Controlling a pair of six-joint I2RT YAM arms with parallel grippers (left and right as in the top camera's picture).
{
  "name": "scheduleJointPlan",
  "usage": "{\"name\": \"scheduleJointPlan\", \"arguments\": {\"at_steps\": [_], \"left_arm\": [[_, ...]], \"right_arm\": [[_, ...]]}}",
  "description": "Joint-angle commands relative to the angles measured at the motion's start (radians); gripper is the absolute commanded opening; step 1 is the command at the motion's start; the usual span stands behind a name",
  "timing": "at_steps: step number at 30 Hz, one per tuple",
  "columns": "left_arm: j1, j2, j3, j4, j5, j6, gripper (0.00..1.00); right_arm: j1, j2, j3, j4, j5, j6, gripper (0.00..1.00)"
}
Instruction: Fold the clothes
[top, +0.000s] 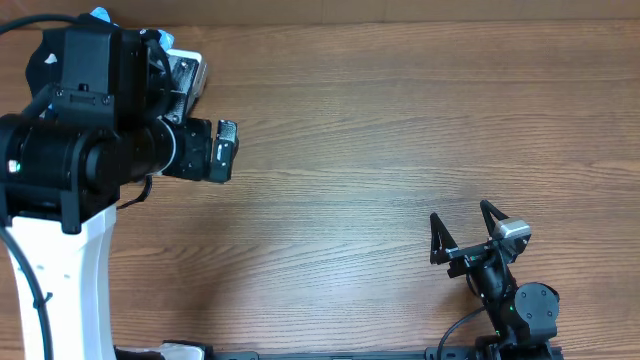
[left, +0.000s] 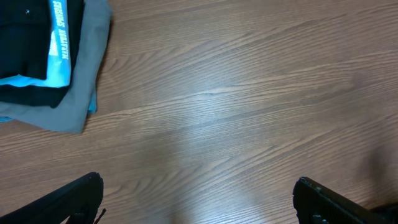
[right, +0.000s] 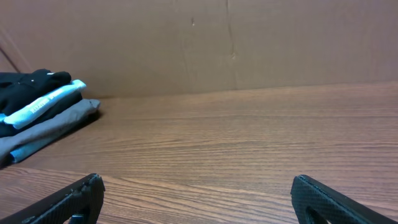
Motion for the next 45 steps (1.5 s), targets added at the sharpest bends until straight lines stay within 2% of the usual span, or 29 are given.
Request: {"name": "scheduleJointPlan", "arguments": {"at_steps": [1, 3, 7, 9, 12, 15, 23, 28, 34, 37, 45], "left_arm": [[-0.005, -0.098, -0.011, 0.021, -0.026, 0.021, 1.00], [-0.003, -0.159, -0.055, 0.101, -0.034, 0.023, 1.00], [0.022, -0.308, -0.262, 0.372, -0.033, 0.030, 1.00], [0.037, -0.447, -0.481, 0.581, -0.027, 0.031, 1.00], [0.061, -0.590, -0.711, 0.775, 0.006, 0.031, 1.00], [0.100, -0.722, -0.910, 0.906, 0.045, 0.031, 1.00], [0.182, -1.068, -1.335, 1.104, 0.057, 0.031, 1.00], [0.195, -1.253, -1.549, 1.204, 0.056, 0.031, 1.00], [0.195, -1.440, -1.824, 1.405, 0.054, 0.019, 1.00], [0.195, -1.505, -1.937, 1.492, 0.053, 0.019, 1.00], [0.194, -1.506, -2.094, 1.608, -0.011, 0.019, 1.00]], "right_arm": [[-0.005, -0.013, -0.006, 0.007, 0.006, 0.004, 1.00], [-0.005, -0.013, -0.006, 0.007, 0.006, 0.003, 1.00], [-0.005, -0.013, -0.006, 0.007, 0.006, 0.003, 1.00], [-0.005, -0.013, -0.006, 0.006, 0.006, 0.004, 1.00], [-0.005, -0.013, -0.006, 0.006, 0.006, 0.004, 1.00], [-0.005, -0.013, -0.006, 0.007, 0.006, 0.003, 1.00], [-0.005, -0.013, -0.006, 0.007, 0.006, 0.003, 1.00], [-0.005, -0.013, -0.006, 0.006, 0.006, 0.004, 1.00], [-0.005, -0.013, -0.006, 0.006, 0.006, 0.004, 1.00], [-0.005, -0.013, -0.006, 0.007, 0.006, 0.004, 1.00], [-0.005, -0.013, -0.006, 0.007, 0.006, 0.004, 1.00]]}}
